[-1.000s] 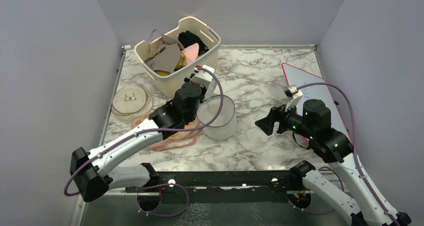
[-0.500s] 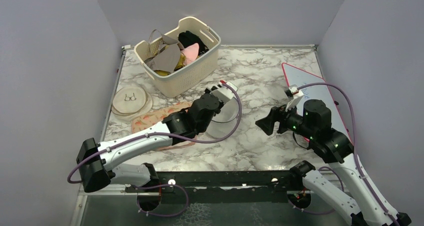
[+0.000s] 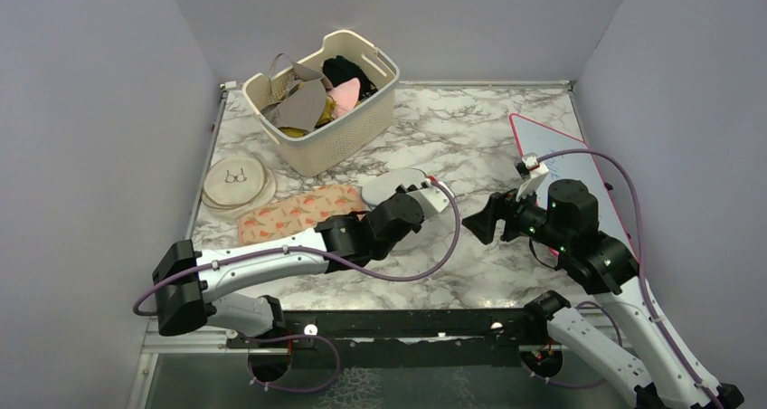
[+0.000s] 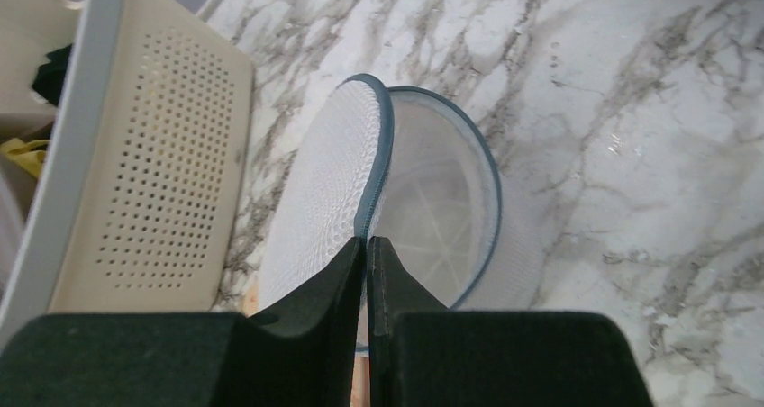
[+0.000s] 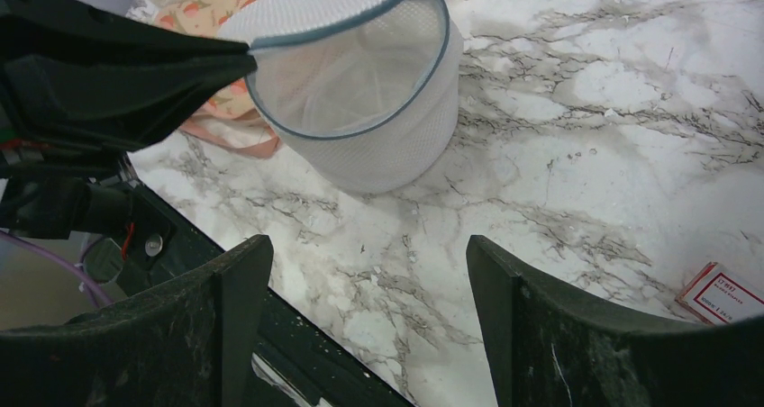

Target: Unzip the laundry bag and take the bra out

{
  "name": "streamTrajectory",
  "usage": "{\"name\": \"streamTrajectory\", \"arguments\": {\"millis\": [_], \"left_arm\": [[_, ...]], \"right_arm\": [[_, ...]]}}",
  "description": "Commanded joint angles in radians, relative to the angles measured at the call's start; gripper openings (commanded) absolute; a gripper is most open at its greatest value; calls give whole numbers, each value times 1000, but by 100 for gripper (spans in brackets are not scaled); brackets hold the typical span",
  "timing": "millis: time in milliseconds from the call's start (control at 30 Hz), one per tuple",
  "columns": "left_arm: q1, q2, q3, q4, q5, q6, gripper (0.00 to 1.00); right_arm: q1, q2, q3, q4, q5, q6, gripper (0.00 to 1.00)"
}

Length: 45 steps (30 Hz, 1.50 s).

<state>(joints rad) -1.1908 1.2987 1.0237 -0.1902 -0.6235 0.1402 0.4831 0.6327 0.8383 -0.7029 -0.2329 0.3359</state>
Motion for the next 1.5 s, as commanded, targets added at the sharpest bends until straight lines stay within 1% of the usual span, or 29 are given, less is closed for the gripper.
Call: {"name": "streamTrajectory", "arguments": {"millis": [0,167,300,433,633,667,767,867,900,967,1067,1167,1333,1433,1467], "left_arm": [[-18,15,-2,-72,123,-147,0],[-19,-2,-90,-65,215,-295,0],[-19,20,-139,-44,236,-374,0],[-19,50,-157,-22,246,-426,0],[-19,48,-161,-26,233,-452,0],[-19,46,-160,-29,234,-455,3],[-19,29,-155,-40,238,-472,28],[-19,-4,-152,-40,252,-485,58],[-18,-20,-151,-41,255,-487,65],[-18,-57,-147,-47,255,-491,76],[-19,-120,-128,-63,239,-479,86],[-14,-169,-86,-98,210,-439,92],[26,-241,16,-148,131,-416,99],[72,-298,47,-158,118,-431,99],[93,-311,72,-161,124,-402,99]], "right_arm": [[2,-7,-8,25,11,2,77],[2,-7,-8,26,12,2,77],[2,-7,-10,27,15,2,77],[2,-11,-10,25,18,3,77],[2,-20,-11,27,20,3,77],[1,-21,-11,27,19,3,77],[2,-16,-11,26,15,4,77],[3,-20,-10,28,13,2,78],[2,-22,-12,29,10,2,78],[2,-22,-12,28,9,2,78],[2,-21,-10,28,9,0,78],[2,-28,-12,29,12,0,78],[1,-37,-12,34,5,-3,78],[2,-48,-4,32,6,-4,78],[1,-53,6,30,-1,-8,78]]}}
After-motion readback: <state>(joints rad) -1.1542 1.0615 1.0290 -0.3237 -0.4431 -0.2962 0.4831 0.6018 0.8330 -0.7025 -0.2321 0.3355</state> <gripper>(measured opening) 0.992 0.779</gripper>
